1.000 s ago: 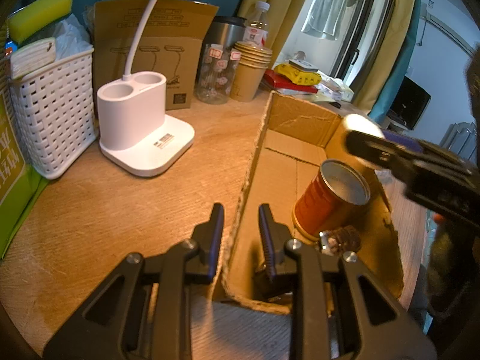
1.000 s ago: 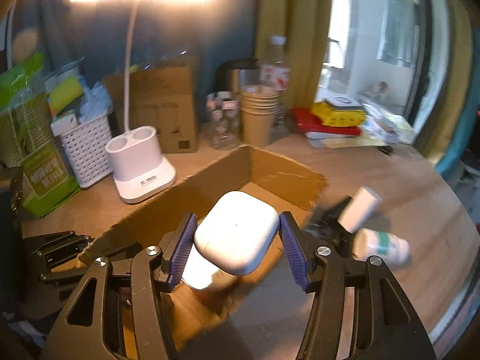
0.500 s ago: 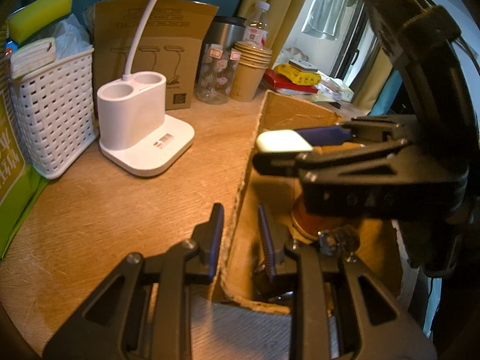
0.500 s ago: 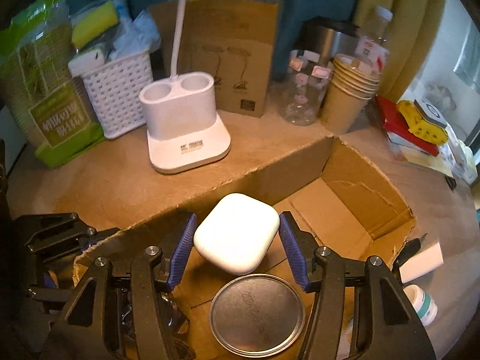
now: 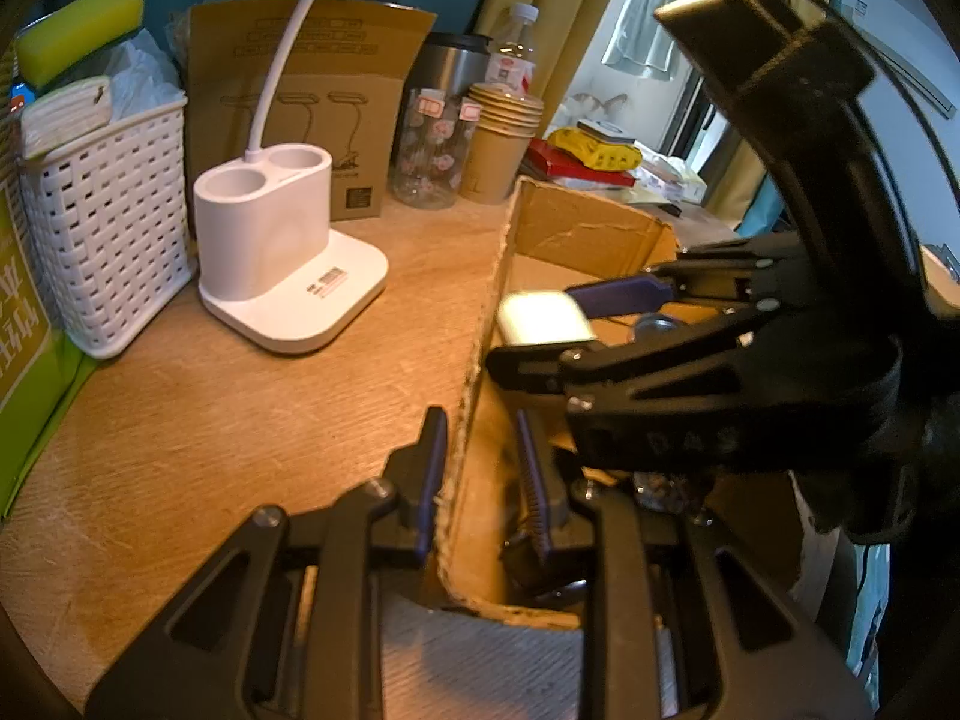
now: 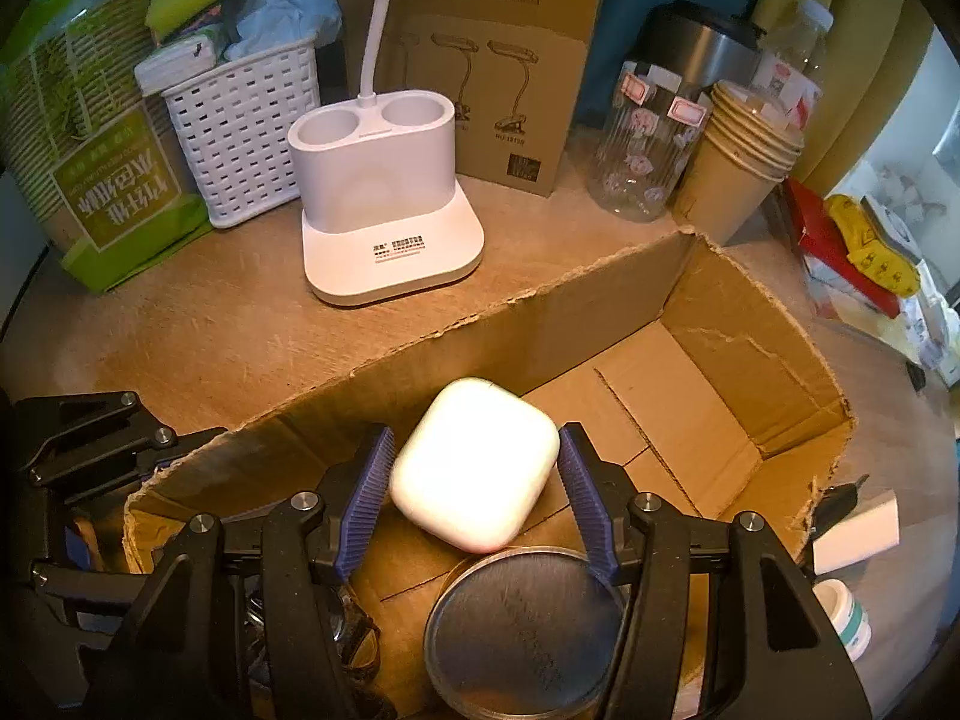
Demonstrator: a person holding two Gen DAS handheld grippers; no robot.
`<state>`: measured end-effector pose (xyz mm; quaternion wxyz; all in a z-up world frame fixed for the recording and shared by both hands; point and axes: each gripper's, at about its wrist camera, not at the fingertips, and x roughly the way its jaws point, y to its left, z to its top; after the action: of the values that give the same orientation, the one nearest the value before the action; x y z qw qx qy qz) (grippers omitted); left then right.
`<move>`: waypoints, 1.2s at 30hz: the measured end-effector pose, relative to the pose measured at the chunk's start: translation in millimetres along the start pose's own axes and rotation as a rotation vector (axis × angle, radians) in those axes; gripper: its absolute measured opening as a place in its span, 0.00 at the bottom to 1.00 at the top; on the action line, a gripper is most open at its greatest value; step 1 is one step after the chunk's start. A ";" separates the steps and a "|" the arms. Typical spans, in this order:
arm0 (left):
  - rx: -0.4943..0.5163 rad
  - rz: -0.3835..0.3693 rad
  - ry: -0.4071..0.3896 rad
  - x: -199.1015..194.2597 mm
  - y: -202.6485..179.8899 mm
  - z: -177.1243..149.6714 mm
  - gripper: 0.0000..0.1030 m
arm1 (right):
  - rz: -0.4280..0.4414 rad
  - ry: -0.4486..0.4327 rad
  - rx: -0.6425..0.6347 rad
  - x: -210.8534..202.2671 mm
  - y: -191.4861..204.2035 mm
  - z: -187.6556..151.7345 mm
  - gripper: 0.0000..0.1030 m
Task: Organize rigid objects
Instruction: 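Lift the earbud case with the right tool and carry it over the box, then lower the white earbud case into the box and open the right tool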
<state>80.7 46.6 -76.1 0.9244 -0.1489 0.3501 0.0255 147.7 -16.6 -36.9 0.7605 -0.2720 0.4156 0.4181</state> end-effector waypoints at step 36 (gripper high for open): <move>-0.010 -0.003 -0.001 -1.1 -1.4 -2.2 0.25 | -0.051 -0.161 0.133 -48.4 -15.6 -18.6 0.63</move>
<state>78.7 44.6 -76.6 0.9239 -0.1540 0.3493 0.0258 138.8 -58.5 -3.6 0.8182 -0.1968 0.3731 0.3907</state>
